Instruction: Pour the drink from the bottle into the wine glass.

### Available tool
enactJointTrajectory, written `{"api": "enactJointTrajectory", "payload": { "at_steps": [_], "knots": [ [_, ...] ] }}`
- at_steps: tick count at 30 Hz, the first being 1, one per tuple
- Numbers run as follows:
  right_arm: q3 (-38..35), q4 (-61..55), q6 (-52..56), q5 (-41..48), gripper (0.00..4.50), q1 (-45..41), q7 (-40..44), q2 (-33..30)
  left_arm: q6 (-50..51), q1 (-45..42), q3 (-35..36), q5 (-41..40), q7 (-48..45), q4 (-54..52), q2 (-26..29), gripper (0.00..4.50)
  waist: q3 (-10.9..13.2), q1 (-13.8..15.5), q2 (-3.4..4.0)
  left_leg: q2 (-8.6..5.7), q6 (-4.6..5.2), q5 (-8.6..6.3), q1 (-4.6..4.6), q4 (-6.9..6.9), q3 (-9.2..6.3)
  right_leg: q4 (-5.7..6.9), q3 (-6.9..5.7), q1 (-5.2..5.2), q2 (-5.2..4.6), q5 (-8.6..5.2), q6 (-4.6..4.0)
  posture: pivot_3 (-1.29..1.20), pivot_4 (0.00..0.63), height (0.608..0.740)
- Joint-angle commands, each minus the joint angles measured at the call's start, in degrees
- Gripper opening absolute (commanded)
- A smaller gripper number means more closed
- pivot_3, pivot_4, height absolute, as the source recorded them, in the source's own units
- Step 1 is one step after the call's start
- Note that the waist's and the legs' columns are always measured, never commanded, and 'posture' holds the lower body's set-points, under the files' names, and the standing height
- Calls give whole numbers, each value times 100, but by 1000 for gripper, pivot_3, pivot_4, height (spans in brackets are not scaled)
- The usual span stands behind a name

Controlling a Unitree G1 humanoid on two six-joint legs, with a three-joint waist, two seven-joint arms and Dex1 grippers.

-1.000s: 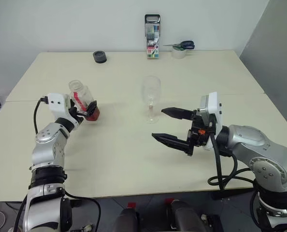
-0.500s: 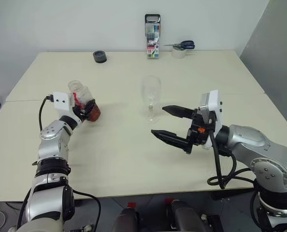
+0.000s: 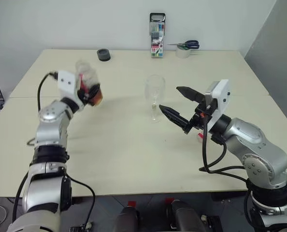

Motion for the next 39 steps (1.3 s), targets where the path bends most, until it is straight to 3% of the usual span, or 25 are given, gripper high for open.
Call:
{"api": "enactJointTrajectory", "payload": {
  "at_steps": [1, 14, 39],
  "knots": [
    [101, 244, -467, -306, 4500, -146, 148, 113, -604, -557, -534, 545, -334, -14, 117, 1734, 0, -12, 0, -2, 0, 0, 0, 1, 3, 2, -10, 0, -3, 0, 0, 0, 150, 740],
    [210, 745, -953, -799, 4500, -361, 326, 446, -2551, -1941, -1708, 2144, -351, 1575, 225, 1734, 2, -43, 2, -1, 3, -1, -9, 10, -14, 8, -38, 0, 6, 0, -1, 0, 150, 740],
    [148, 902, -1145, -1107, 4500, -428, 316, 700, -3934, -3394, -3031, 4383, 1531, 3046, 72, 1734, 3, -43, 1, -10, 3, -1, -15, 15, -24, 15, -47, 0, 7, -1, 0, 0, 150, 740]
  ]
}}
